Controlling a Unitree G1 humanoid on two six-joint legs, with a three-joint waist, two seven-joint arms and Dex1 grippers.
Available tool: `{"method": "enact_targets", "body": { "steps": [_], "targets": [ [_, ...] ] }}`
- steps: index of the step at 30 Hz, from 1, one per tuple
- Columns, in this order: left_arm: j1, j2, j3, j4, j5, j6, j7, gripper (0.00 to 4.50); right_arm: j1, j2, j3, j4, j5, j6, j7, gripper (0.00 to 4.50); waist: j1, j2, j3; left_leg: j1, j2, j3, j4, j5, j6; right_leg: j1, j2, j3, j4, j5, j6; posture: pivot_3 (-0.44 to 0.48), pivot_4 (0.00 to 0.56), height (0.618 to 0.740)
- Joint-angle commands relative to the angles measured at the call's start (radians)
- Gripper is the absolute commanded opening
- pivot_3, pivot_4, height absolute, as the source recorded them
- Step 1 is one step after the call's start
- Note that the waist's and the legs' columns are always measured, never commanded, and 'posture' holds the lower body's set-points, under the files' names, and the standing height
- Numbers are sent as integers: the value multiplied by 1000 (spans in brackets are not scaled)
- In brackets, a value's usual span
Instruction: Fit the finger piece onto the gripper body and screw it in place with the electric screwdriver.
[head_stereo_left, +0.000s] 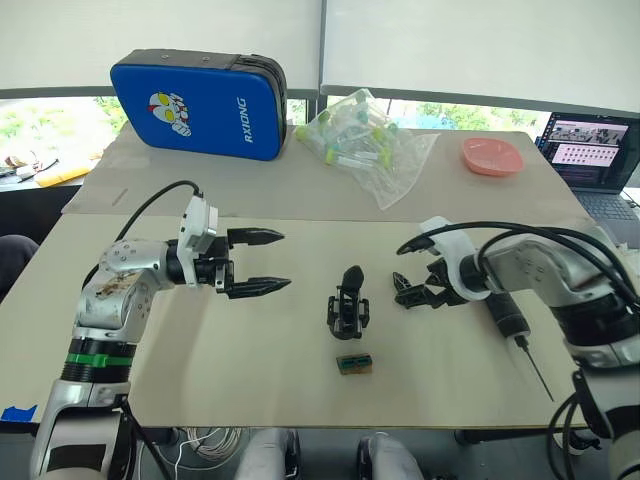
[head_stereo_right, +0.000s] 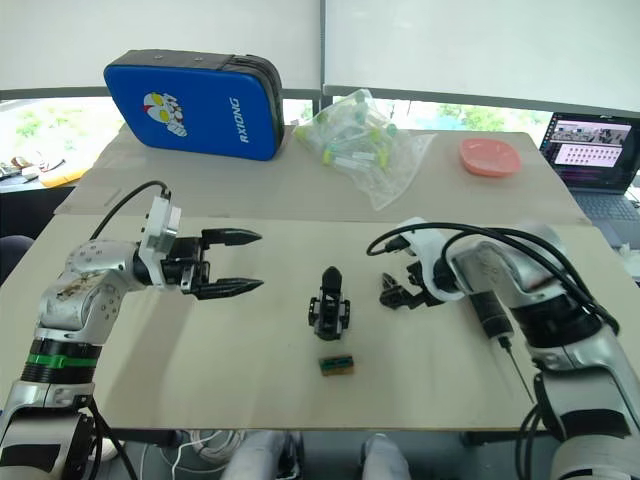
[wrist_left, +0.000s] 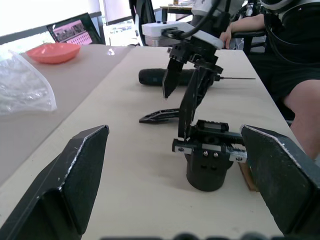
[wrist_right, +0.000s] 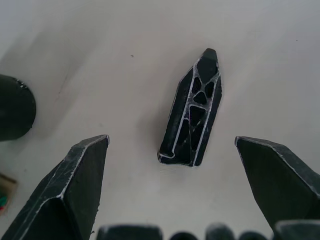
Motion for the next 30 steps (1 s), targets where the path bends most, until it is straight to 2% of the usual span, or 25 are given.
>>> {"method": "enact_targets", "body": {
  "steps": [1,7,16,17,19,25,27,30],
  "targets": [
    [14,10,21,-58,-8,-15,11,4450,-42,9,24,46,-54,11,11,4500,0,0,0,0,0,0,0,0,0,0,0,0,0,0,1,0,150,740],
    [25,9,24,-75,-8,-23,21,4450,-53,56,72,114,-115,-12,32,4500,-5,0,0,0,0,0,0,0,0,0,0,0,0,1,1,0,150,740],
    [25,26,27,-71,-13,-25,9,4450,-27,107,73,159,-165,-14,64,4500,-19,0,0,3,1,0,0,0,0,2,1,-1,1,1,1,0,150,740],
    [24,26,28,-70,-13,-25,9,4500,-25,111,69,165,-169,-11,67,3925,-19,0,0,3,1,0,0,0,0,2,1,-1,1,1,1,0,150,740],
    [22,29,31,-69,-14,-28,9,4500,-19,105,85,161,-181,-16,76,3367,-19,0,0,3,1,0,0,-1,0,2,1,-1,1,1,1,0,150,740],
    [19,33,42,-64,-20,-31,9,4500,-5,107,87,138,-207,-32,92,1236,-20,0,0,3,2,0,0,0,-1,1,2,-1,1,1,1,0,150,740],
    [16,33,42,-61,-19,-32,9,4500,1,101,91,121,-212,-49,104,1112,-20,0,0,3,3,0,0,2,-4,1,3,-1,1,1,1,0,150,740],
    [-3,18,45,-57,-31,-21,23,4500,34,87,18,38,-187,-95,142,1112,-20,0,0,3,3,-1,0,2,-4,1,3,-1,1,1,1,0,150,740]
  ]
}}
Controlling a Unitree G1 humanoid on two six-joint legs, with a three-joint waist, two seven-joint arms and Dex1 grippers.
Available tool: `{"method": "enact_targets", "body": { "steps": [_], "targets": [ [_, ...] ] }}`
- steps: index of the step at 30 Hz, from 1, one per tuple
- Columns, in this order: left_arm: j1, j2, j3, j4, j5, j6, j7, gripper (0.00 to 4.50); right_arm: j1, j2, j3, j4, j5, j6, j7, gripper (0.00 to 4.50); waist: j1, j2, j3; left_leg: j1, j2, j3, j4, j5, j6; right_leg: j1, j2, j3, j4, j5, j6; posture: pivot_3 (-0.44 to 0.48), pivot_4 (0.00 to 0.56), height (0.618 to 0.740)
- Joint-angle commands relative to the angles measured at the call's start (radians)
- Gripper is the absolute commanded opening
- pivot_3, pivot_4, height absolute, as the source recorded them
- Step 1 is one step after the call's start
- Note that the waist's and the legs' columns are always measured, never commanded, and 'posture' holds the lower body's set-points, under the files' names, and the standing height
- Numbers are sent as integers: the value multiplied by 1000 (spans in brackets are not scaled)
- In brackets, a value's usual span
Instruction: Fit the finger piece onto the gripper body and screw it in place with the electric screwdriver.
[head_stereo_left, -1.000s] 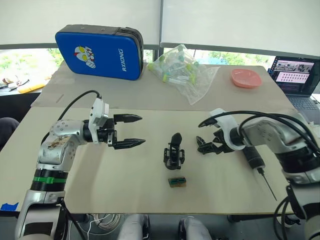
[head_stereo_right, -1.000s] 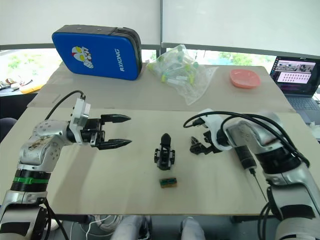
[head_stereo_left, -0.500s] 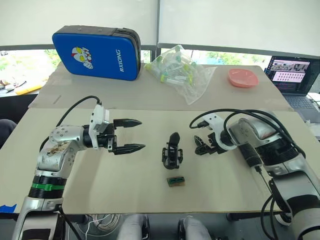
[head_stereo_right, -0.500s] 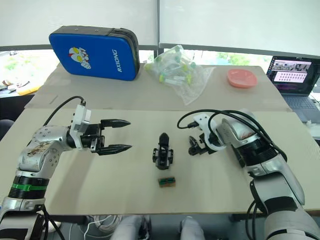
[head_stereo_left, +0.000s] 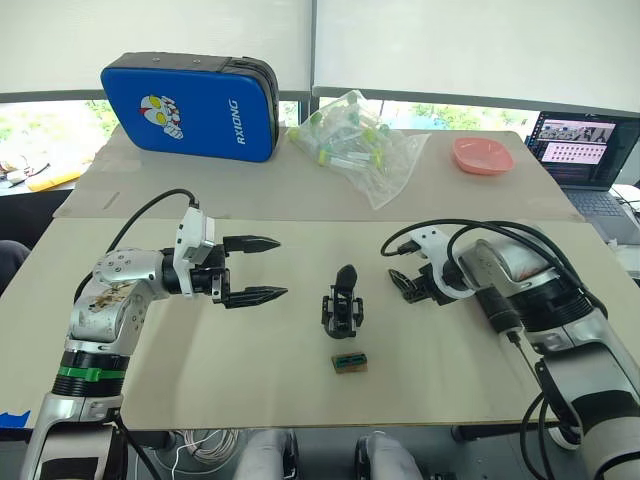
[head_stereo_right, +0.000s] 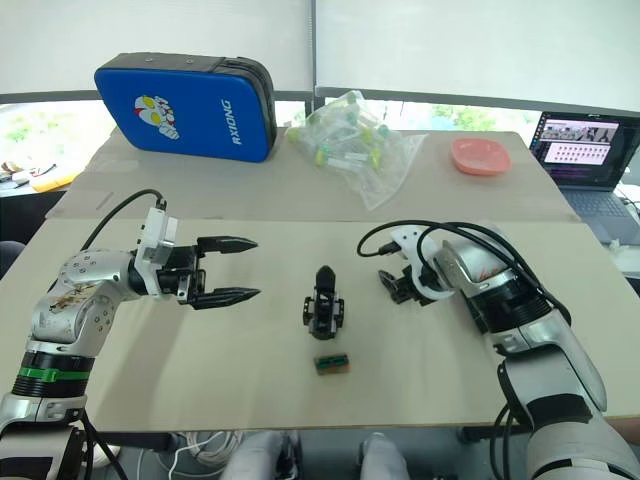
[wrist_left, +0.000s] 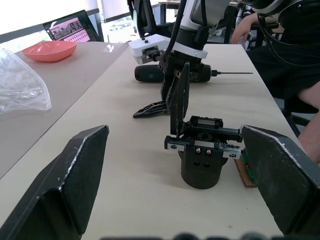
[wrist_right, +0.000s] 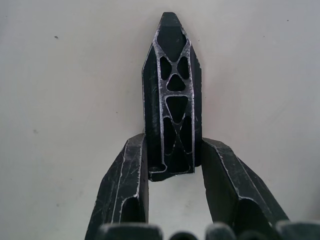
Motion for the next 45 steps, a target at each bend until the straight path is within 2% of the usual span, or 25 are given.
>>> {"method": "enact_targets", "body": {
  "steps": [1,5,9,14,18,23,30,41,44,45],
  "targets": [
    [-38,-6,33,-21,-31,-2,15,4500,45,-15,-58,-97,38,-52,59,1112,0,0,0,0,0,0,0,0,0,0,0,0,0,0,0,0,150,740],
    [-73,-42,69,-22,-82,51,84,4500,134,-81,-177,-235,17,-151,49,1112,10,0,0,-1,0,0,0,0,1,0,0,0,0,0,0,0,150,740],
    [-133,-107,117,-18,-154,157,223,4500,238,-107,-368,-454,-18,-361,-2,1112,17,0,0,-3,-1,0,0,0,1,-1,0,1,-1,1,1,0,150,740],
    [-198,-220,156,-32,-254,260,383,4500,291,-92,-426,-661,-136,-588,-106,1112,17,0,0,-2,-1,-1,0,1,-1,0,1,1,-1,1,3,0,150,740],
    [-251,-353,171,-36,-304,304,554,4500,281,-38,-379,-736,-229,-698,-188,1112,18,0,0,-2,-2,-2,0,3,-2,1,1,1,0,1,3,0,150,740],
    [-283,-491,158,-32,-316,288,676,4500,259,40,-280,-784,-321,-742,-253,1112,18,0,0,-2,-2,-2,1,3,-2,1,1,1,0,1,3,0,150,740],
    [-322,-637,140,-20,-317,243,739,4500,242,96,-184,-773,-405,-775,-252,1112,22,-1,0,-2,-4,-2,1,4,-2,1,1,1,0,1,3,0,150,740],
    [-335,-695,138,-10,-329,239,757,4500,240,113,-163,-758,-463,-810,-210,1112,23,-1,0,-2,-4,-3,1,4,-2,1,1,1,0,1,3,0,150,740],
    [-320,-707,125,-23,-336,254,761,3606,241,120,-161,-758,-476,-816,-203,1112,23,-1,0,-2,-4,-3,1,4,-2,2,1,1,0,1,3,0,150,740],
    [-316,-709,123,-25,-340,261,763,3118,241,123,-161,-757,-480,-818,-202,1112,23,-1,0,-2,-4,-3,1,4,-2,2,1,1,0,1,3,0,150,740]
  ]
}}
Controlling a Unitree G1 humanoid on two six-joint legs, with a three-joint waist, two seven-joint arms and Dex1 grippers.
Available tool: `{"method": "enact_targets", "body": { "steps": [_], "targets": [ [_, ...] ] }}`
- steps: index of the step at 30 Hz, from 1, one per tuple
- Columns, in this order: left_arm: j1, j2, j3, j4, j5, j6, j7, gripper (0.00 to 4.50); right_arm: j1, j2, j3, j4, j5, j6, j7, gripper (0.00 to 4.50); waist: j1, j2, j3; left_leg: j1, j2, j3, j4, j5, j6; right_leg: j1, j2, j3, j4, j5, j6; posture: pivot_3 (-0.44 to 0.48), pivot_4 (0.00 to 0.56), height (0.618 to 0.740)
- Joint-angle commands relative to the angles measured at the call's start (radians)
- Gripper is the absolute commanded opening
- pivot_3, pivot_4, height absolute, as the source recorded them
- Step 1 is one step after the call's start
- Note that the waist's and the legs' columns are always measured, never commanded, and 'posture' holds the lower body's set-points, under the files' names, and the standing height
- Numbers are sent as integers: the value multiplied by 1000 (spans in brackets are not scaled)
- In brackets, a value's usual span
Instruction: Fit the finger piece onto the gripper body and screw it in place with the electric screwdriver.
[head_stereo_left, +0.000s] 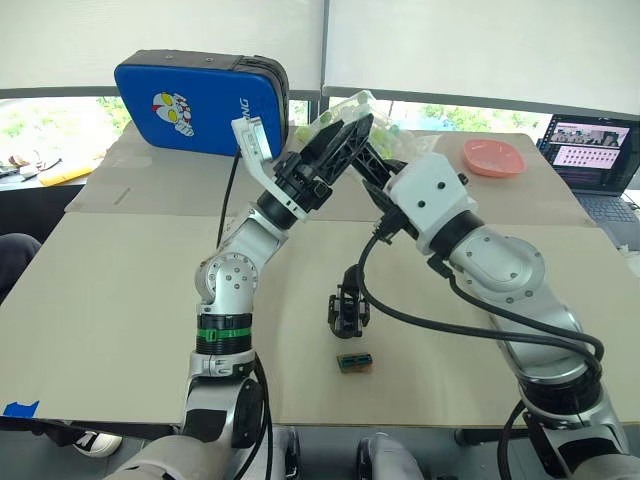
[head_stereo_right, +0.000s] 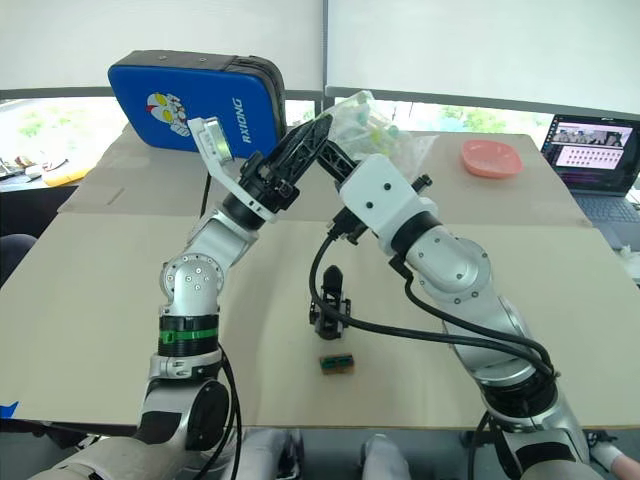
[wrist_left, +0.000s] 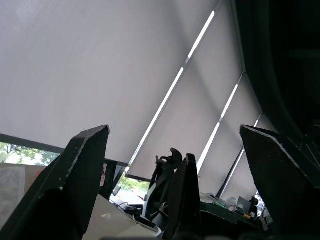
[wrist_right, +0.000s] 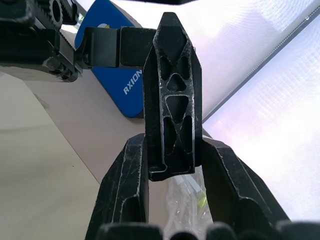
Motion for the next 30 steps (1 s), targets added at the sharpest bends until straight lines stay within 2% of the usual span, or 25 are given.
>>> {"method": "enact_targets", "body": {
  "steps": [1,6,7,14,15,20,22,25,28,30],
  "targets": [
    [-2,-11,-21,-33,-33,25,4,2690,-24,10,-13,-21,-31,-36,2,1112,0,0,0,0,0,0,0,0,0,0,0,0,0,0,0,0,150,740],
    [10,-10,-25,-44,-79,81,6,172,-22,20,-16,-19,-46,-47,8,1112,-2,0,0,0,0,0,0,0,0,0,0,0,0,0,0,0,150,740],
    [11,-11,-24,-44,-84,84,8,43,-22,22,-17,-18,-48,-51,10,1112,-3,0,0,0,0,0,0,0,0,0,0,0,0,0,0,0,150,740],
    [-4,-21,12,-28,-80,25,19,48,6,28,-48,-30,-36,-50,37,1112,1,0,0,0,0,0,0,0,0,0,0,0,0,0,0,0,150,740],
    [-9,-14,19,-24,-81,23,14,48,16,17,-62,-37,-31,-53,49,2149,1,0,0,0,0,0,0,0,0,0,0,0,0,0,0,0,150,740],
    [-33,50,36,5,-78,21,-41,48,72,-55,-192,-62,38,-79,145,3899,0,0,0,0,0,0,0,0,0,0,0,0,0,0,0,0,150,740],
    [-48,106,42,26,-88,49,-94,48,95,-82,-284,-73,172,-48,254,4500,0,0,0,0,0,0,0,0,0,0,0,0,0,0,0,0,150,740],
    [-63,199,36,42,-109,98,-210,48,89,-105,-411,-85,380,77,359,4500,0,0,0,0,0,-1,0,-1,2,0,0,0,0,0,0,0,150,740],
    [-94,375,-16,49,-111,209,-401,48,0,-156,-549,-69,678,340,430,4500,-4,0,0,0,0,-1,0,-1,2,0,0,0,0,0,0,0,150,740],
    [-114,477,-74,71,-83,257,-519,48,-49,-204,-589,-43,846,524,454,4500,-7,0,1,0,1,-1,0,-3,4,-1,0,0,0,0,-1,0,150,740]
  ]
}}
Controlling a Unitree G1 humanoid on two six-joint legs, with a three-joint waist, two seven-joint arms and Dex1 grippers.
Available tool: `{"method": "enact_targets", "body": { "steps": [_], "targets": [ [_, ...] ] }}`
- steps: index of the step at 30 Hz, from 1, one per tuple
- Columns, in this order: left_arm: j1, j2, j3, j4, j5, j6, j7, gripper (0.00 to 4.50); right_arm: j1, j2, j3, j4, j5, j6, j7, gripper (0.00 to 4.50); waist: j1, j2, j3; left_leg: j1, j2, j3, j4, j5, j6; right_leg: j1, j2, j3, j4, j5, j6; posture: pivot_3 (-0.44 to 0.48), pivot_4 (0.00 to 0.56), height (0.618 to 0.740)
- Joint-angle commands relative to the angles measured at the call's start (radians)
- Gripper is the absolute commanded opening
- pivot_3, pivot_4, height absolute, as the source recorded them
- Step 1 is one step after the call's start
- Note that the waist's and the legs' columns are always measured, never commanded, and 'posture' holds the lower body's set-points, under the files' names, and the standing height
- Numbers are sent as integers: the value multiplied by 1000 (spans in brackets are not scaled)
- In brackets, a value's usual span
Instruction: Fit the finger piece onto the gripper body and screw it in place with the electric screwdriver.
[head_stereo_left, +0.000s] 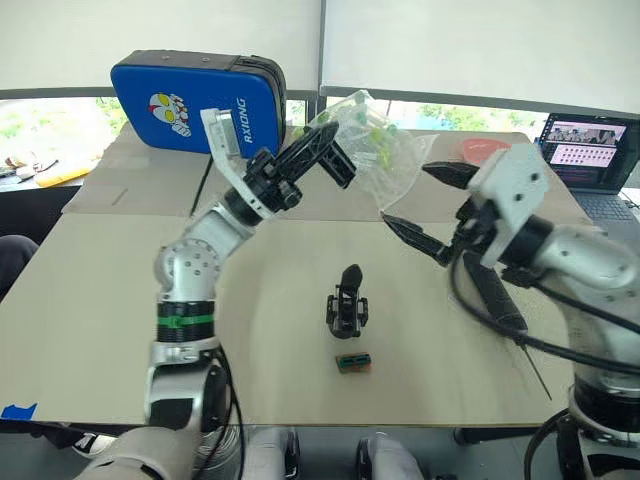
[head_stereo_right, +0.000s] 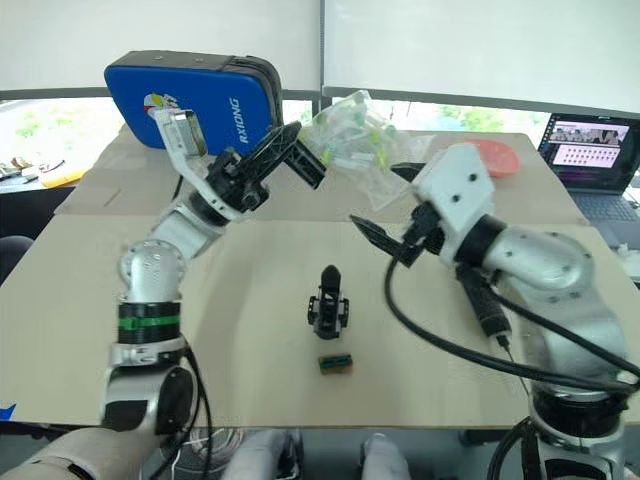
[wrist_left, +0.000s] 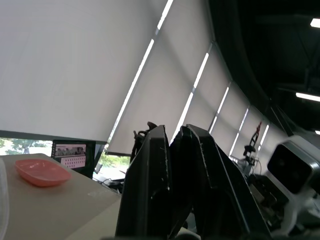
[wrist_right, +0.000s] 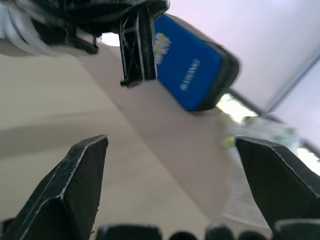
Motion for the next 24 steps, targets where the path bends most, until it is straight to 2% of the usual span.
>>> {"method": "enact_targets", "body": {
  "steps": [1,4,9,16,24],
  "targets": [
    [-60,135,-93,9,23,90,-222,48,-80,-69,-96,12,279,273,38,4500,-1,0,0,0,0,0,0,-1,2,0,0,0,0,0,0,0,150,740],
    [-89,204,-174,18,41,141,-359,48,-140,-58,-92,45,404,425,-13,4500,3,0,0,3,1,-1,0,-3,3,1,0,-2,-2,-1,-2,0,150,740],
    [-121,171,-240,24,75,141,-426,48,-214,47,-48,94,504,574,-144,4500,8,0,0,0,1,-1,0,-4,2,0,-2,-1,-2,-1,-3,0,150,740],
    [-131,106,-279,25,125,126,-435,48,-237,160,-24,201,694,581,-360,4500,5,0,0,-1,0,0,0,-2,3,-1,-1,-1,0,0,-3,0,150,740],
    [-103,100,-281,17,139,133,-438,48,-226,153,38,235,833,555,-526,4500,3,0,0,-1,0,0,0,-2,4,-1,-1,-1,1,0,-2,0,150,740]
  ]
}}
